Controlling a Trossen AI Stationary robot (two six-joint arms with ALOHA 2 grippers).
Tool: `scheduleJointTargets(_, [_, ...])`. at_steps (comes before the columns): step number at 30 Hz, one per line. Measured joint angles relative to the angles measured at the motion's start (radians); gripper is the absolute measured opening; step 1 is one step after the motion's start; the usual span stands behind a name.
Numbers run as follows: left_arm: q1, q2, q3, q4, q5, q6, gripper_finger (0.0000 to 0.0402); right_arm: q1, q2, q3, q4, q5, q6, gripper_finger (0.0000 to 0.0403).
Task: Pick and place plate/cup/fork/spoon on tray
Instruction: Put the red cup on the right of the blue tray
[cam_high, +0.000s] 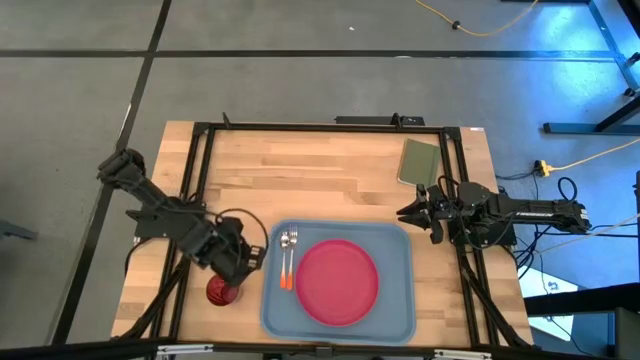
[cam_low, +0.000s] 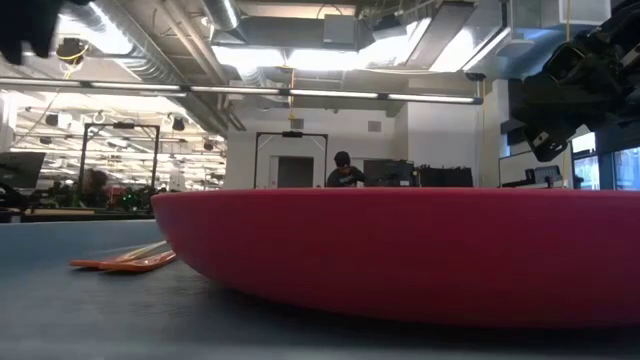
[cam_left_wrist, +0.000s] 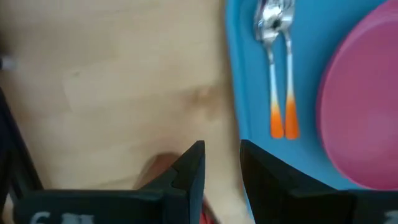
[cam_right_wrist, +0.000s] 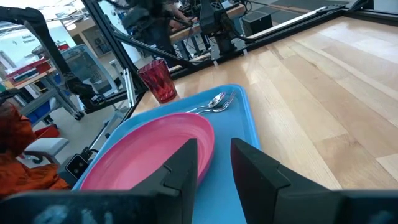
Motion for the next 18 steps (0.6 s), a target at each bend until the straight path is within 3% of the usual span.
scheduleJointTargets(13, [-0.177,0.038,0.006,0.041,0.006,-0.307,0.0095,0.0,0.0,0.0,0.0,0.0,0.0,0.0101])
scheduleJointTargets(18, [-0.201,0.136,0.122,-0.028,0.028,-0.341,0.0095,0.0,0.0,0.0,0.0,0.0,0.0,0.0101])
